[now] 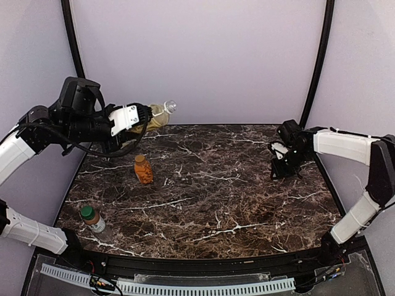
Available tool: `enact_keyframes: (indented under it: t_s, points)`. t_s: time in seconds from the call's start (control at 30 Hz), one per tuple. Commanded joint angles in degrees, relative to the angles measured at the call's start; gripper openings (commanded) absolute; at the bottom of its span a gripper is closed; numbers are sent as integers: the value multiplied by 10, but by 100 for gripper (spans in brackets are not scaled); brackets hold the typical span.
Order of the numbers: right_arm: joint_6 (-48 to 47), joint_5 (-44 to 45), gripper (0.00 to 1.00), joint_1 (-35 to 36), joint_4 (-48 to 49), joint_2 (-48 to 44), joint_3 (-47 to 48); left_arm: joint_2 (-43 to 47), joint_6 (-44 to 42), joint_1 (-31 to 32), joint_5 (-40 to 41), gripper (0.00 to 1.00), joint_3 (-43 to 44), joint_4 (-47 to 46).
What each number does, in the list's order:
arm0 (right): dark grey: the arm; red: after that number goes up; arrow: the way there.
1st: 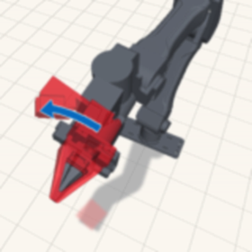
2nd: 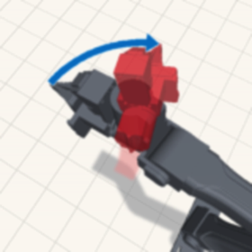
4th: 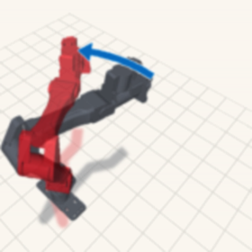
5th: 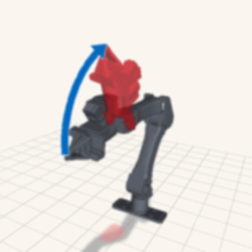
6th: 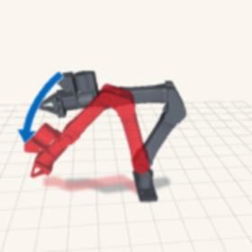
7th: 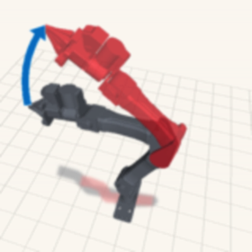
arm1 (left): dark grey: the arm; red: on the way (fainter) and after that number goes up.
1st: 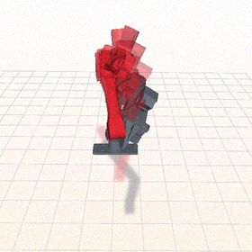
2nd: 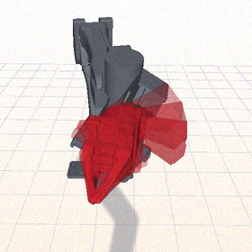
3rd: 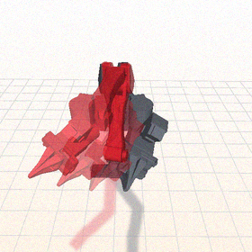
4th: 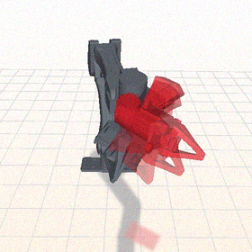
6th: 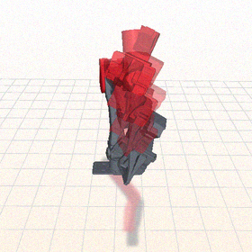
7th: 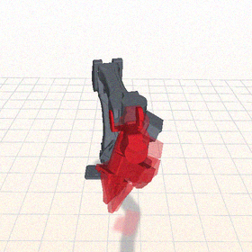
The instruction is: Unscrew the bottle caps
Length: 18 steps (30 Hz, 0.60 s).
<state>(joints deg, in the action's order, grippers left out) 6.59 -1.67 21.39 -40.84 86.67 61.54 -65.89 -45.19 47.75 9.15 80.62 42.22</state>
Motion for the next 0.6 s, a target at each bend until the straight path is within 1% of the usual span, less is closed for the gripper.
enact_keyframes:
  t_s: [0.0,0.27,0.3,0.4,0.43,0.5,0.53,0.57]
  points:
    - [69,-10,0,-3,-39,47,-27,6,92,-24,-70,26,35,14]
    - [68,-41,0,-3,-10,105,-60,19,103,-39,-77,27,17,8]
    - [68,-43,2,-3,-6,109,-63,19,107,-40,-79,27,16,9]
    - [74,-39,21,-3,-7,118,-62,20,112,-42,-89,27,18,14]
    - [76,-35,34,-3,-13,121,-59,20,112,-41,-89,27,19,15]
    - [78,-29,50,-2,-25,119,-49,20,112,-42,-90,28,19,17]
    - [79,-27,59,-2,-36,115,-40,20,113,-42,-105,28,19,18]
    - [79,-25,82,-2,-43,109,-33,20,113,-42,-109,28,19,19]
